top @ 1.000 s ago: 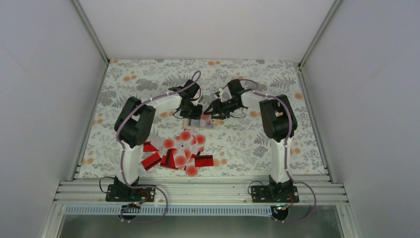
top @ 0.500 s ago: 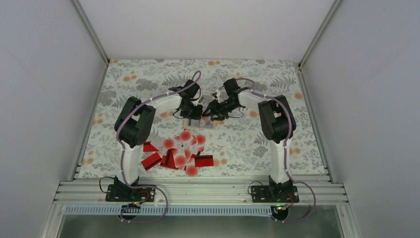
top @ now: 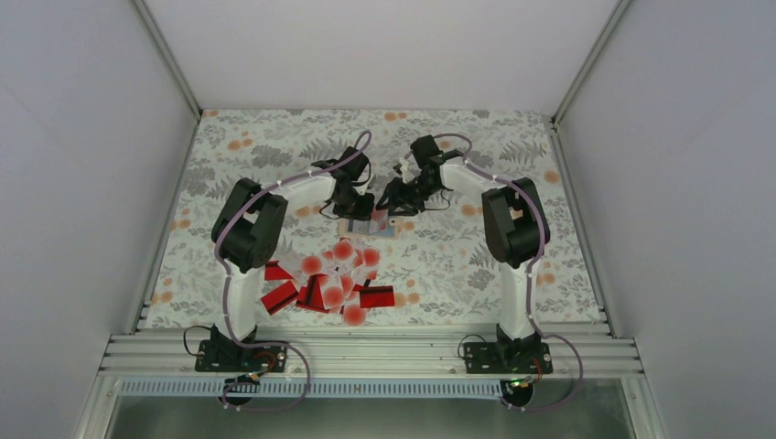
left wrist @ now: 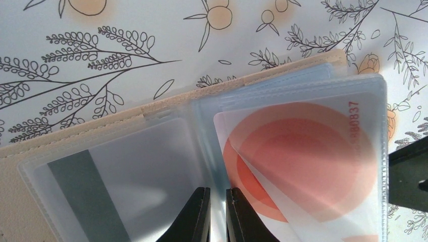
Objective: Put the credit cards into the card holder
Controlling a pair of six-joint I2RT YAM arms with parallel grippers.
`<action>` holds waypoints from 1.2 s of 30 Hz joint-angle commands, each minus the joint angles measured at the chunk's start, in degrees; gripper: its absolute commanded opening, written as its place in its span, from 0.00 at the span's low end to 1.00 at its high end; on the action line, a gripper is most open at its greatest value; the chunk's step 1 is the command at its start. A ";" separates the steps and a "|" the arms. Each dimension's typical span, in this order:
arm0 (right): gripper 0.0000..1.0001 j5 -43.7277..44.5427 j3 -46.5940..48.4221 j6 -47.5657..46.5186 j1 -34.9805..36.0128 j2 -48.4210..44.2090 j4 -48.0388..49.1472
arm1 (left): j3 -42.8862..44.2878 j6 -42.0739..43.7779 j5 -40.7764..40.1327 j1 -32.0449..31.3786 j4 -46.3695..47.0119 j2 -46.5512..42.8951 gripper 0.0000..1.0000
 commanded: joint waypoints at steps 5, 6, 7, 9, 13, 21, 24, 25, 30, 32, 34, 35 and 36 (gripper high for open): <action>0.44 0.92 2.24 -0.46 1.43 -1.74 -2.26 | -0.69 0.85 0.39 0.05 -1.10 0.60 0.11; 0.44 0.59 2.33 -0.59 1.43 -1.80 -2.04 | -0.74 0.79 0.40 0.07 -1.07 0.56 0.11; 0.44 0.04 2.40 -0.66 1.54 -1.85 -1.61 | -0.71 0.78 0.35 0.04 -1.17 0.48 0.11; 0.44 -1.08 2.65 -0.78 1.72 -1.63 -0.96 | -0.77 0.70 0.17 0.19 -1.19 0.21 0.11; 0.44 -2.85 3.11 -0.61 2.07 -0.82 0.01 | -1.11 -0.04 0.22 1.10 -1.43 -1.73 0.11; 0.44 -4.43 3.70 0.30 2.63 0.64 1.94 | -4.92 -1.65 0.52 4.08 -1.37 -7.16 0.11; 0.44 -4.84 4.09 0.47 2.91 1.09 2.46 | -5.88 -1.93 0.75 4.86 -1.51 -8.64 0.11; 0.44 -4.97 4.16 0.52 3.01 1.26 2.58 | -6.15 -1.95 0.64 5.07 -1.66 -9.13 0.11; 0.44 -5.96 5.01 0.99 3.51 2.34 3.47 | -8.18 -2.54 0.42 6.51 -1.72 -11.99 0.11; 0.44 -6.51 6.16 1.14 3.90 3.23 3.55 | -9.21 -2.74 0.20 7.06 -1.71 -13.26 0.11; 0.44 -6.75 7.93 0.98 4.33 4.64 3.04 | -10.11 -2.90 -0.13 7.47 -1.79 -14.55 0.11; 0.45 -6.95 8.64 0.97 4.52 5.18 2.90 | -10.50 -2.92 -0.45 7.71 -1.88 -15.20 0.11; 0.45 -7.20 9.25 0.89 4.71 5.64 2.92 | -11.07 -3.03 -0.84 7.90 -1.97 -15.83 0.11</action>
